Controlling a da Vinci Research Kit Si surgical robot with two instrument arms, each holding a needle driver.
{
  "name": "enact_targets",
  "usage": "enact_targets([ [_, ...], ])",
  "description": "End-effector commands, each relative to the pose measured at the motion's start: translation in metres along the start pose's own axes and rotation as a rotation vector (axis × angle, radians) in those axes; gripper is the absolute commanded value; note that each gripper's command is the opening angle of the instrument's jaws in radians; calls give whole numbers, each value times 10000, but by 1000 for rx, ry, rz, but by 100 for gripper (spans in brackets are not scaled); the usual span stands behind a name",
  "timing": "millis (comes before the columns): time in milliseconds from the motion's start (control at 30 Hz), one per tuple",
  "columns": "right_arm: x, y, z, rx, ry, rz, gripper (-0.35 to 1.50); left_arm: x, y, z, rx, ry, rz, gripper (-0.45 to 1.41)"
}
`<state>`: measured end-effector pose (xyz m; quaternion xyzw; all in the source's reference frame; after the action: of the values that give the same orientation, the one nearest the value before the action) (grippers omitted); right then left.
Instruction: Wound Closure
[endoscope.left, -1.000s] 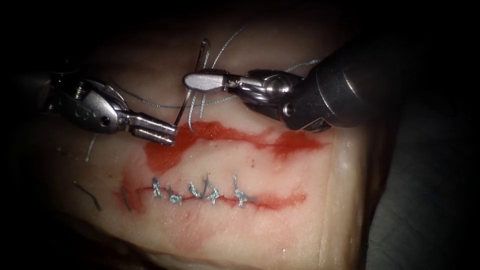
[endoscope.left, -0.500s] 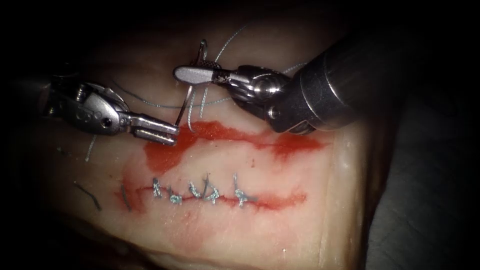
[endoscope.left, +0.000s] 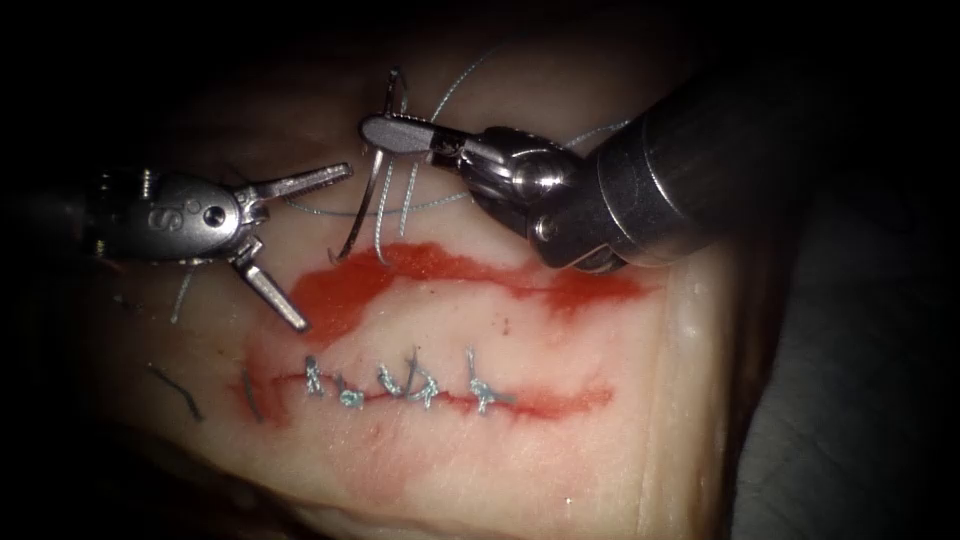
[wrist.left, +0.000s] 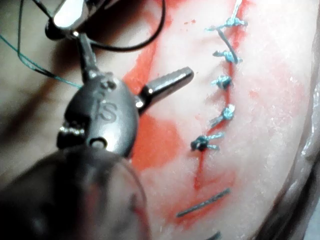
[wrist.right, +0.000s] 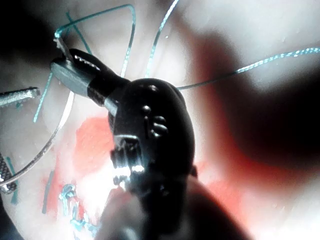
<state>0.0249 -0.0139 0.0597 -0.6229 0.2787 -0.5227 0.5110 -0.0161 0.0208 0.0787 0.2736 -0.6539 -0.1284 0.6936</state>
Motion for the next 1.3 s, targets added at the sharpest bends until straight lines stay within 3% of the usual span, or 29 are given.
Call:
enact_targets([
  [33,6,-4,5,-19,-9,-75,-35,-5,6,-3,-25,-8,-166,49],
  [133,4,-8,0,-47,-3,-261,-35,-12,6,-22,-113,-10,-335,16],
  [267,3,-13,-2,-84,17,-417,-35,0,9,-29,-182,93,-483,-45],
  [433,2,-14,-1,-108,96,-555,-35,35,17,-19,-135,223,-539,-45],
  [533,-1,-14,2,-134,122,-736,-35,59,21,-10,-138,230,-616,-45],
  [700,-5,-14,4,-174,120,-893,-35,92,27,5,-100,229,-705,-45],
  [1067,-17,-5,7,-175,128,-1125,-35,103,68,27,-44,264,-691,-45],
  [1300,-22,2,9,-186,139,-1190,-35,114,78,27,-46,401,-630,-45],
])
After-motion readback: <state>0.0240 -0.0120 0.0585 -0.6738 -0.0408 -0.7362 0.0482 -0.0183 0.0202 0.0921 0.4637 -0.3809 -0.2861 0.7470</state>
